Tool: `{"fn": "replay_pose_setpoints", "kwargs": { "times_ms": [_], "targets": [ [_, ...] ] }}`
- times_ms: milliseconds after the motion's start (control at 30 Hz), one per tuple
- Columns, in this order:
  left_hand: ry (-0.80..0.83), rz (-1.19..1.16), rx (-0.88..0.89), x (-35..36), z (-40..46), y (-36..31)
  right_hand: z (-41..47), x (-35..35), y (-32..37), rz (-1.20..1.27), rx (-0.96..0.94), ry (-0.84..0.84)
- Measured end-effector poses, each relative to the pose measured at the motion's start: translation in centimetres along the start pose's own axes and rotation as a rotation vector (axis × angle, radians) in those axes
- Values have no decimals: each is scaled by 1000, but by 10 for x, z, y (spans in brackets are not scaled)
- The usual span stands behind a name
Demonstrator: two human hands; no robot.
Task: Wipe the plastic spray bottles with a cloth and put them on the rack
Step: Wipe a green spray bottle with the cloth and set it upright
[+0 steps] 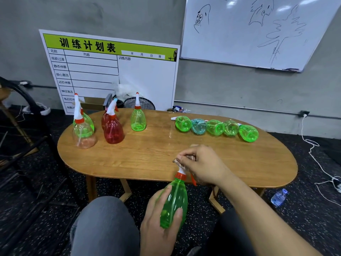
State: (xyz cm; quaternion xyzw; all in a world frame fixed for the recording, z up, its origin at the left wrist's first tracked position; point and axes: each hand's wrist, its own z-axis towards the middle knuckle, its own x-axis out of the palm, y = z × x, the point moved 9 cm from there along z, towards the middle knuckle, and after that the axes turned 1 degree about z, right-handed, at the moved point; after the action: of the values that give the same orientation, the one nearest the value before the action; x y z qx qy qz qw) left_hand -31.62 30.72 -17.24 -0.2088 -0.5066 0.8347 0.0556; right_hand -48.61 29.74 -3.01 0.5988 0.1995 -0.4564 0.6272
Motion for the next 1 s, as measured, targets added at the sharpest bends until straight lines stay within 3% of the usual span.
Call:
{"fn": "replay_pose_setpoints", "kwargs": {
  "times_ms": [67,133,233,367,500,633,833,933,1000],
  "targets": [
    [-29,-73,-52,-5,2,-2,-5,0,-1,372,5,-47],
    [-61,-202,-135,-13,12,-3,-16,-8,-3,568,-28,-159],
    [-99,-421,-223,-22,31,-9,-33,-11,5,478,-146,-204],
    [-34,-440,-183,-31,59,-41,-37,-8,11,414,-158,-180],
    [124,-524,-69,-33,74,-85,-26,-43,12,592,-82,-340],
    [230,-364,62,-38,84,-118,-19,-68,17,860,19,-348],
    [6,-10,263,-65,116,-170,-28,-104,46,954,-38,-433],
    [-95,53,341,-79,128,-199,-59,-147,73,738,-262,-687],
    [-142,76,377,-86,131,-214,-82,-163,98,518,-440,-770]
  ]
}}
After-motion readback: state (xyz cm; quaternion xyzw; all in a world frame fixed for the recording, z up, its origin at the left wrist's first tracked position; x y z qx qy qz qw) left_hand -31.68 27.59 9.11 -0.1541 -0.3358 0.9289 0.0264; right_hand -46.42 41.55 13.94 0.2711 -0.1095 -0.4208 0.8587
